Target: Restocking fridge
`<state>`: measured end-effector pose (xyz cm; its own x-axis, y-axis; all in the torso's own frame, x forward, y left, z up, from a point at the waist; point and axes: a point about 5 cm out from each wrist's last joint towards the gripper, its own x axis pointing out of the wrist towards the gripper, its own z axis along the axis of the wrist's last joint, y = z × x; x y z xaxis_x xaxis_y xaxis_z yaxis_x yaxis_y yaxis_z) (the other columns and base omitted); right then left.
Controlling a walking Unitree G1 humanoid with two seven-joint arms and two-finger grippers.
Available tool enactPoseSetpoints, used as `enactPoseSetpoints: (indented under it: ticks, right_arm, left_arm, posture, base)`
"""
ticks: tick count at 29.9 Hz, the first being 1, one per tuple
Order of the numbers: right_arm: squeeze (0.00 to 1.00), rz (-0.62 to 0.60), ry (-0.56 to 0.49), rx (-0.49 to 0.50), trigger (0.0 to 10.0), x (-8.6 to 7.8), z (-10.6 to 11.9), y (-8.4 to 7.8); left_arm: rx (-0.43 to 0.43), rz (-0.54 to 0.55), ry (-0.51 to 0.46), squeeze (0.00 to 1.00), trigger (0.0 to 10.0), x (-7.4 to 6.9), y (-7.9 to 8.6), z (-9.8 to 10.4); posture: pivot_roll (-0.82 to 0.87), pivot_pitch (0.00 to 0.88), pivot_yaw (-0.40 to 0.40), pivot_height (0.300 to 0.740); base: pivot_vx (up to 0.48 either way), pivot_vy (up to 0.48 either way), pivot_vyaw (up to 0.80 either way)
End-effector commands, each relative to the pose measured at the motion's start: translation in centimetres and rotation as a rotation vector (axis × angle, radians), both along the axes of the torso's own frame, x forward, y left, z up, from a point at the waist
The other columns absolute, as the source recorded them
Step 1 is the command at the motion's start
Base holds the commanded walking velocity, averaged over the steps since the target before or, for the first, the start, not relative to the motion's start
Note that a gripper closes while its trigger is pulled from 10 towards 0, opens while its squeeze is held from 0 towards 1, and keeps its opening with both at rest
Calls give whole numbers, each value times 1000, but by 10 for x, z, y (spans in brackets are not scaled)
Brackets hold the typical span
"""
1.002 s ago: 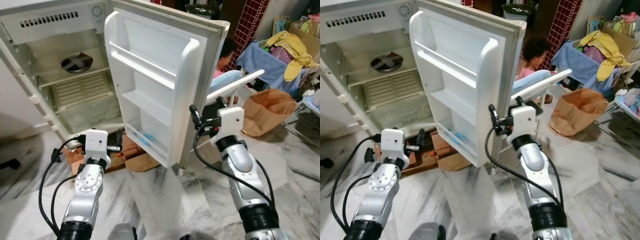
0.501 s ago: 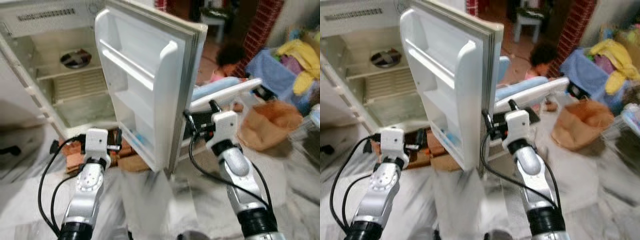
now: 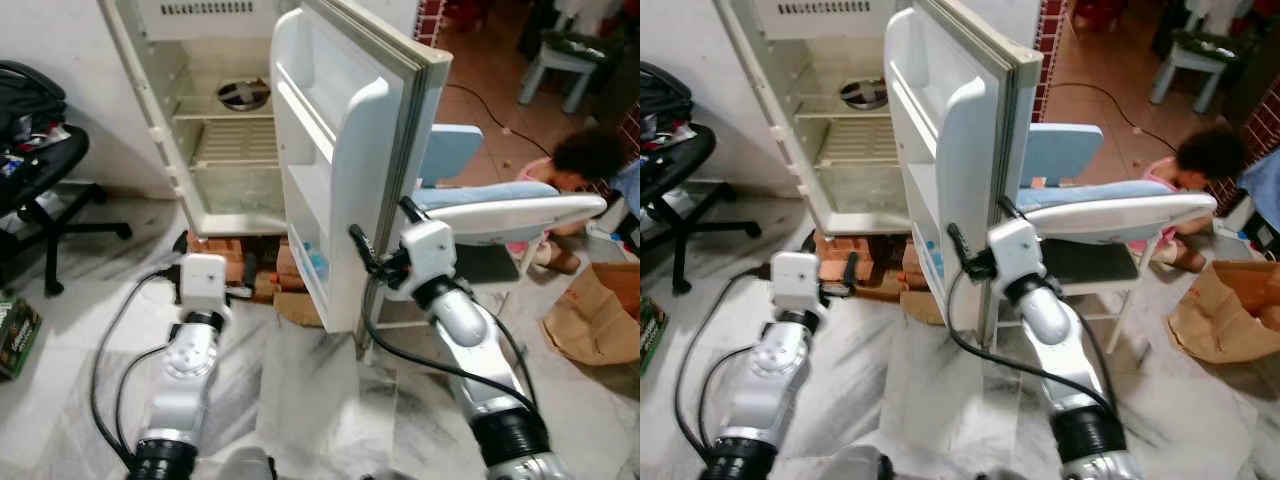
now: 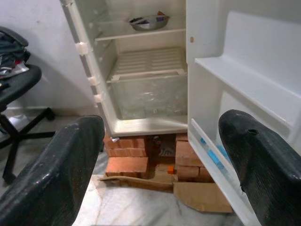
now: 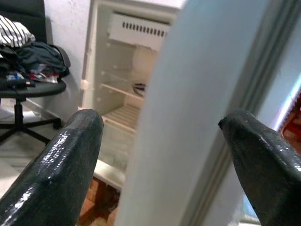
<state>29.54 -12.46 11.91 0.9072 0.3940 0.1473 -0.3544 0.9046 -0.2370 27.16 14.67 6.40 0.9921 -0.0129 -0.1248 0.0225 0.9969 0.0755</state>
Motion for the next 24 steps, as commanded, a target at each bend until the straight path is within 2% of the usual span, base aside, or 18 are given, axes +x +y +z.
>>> enactPoseSetpoints:
  ticks: [1,3,6,9,10,13,14,20,24]
  right_arm:
    - [0,-32,4,15,10000,3,1,0]
    - [0,-45,7,15,10000,5,1,0]
    - [0,-161,24,21,10000,13,1,-8]
    - [0,-213,28,34,10000,17,3,-10]
    - [0,-249,41,73,10000,20,3,-12]
    - [0,-286,47,82,10000,23,4,-14]
    - [0,-306,61,113,10000,27,5,-16]
    - [0,-295,76,189,10000,38,12,-12]
    - [0,-271,44,190,10000,52,26,-3]
  left_arm:
    - [12,3,-12,0,10000,2,3,4]
    - [14,5,-12,0,10000,2,3,4]
    - [29,10,-2,0,10000,1,5,3]
    - [32,9,-3,0,10000,1,4,3]
    - [33,10,-3,0,10000,1,4,4]
    - [34,10,-3,0,10000,0,4,4]
    - [35,10,-3,0,10000,0,4,4]
    - [39,12,19,0,10000,-1,8,2]
    - [23,10,107,0,10000,-5,10,-10]
  posture:
    - [17,0,7,740]
    - [17,0,7,740]
    - [29,0,5,740]
    - [29,0,5,740]
    - [33,0,4,740]
    - [37,0,2,740]
    - [41,0,1,740]
    - [44,0,4,740]
    - [48,0,5,740]
  base:
    - [0,0,0]
    - [0,0,0]
    - [0,0,0]
    - [0,0,0]
    - [0,0,0]
    - [0,0,0]
    - [0,0,0]
    - [0,0,0]
    - [0,0,0]
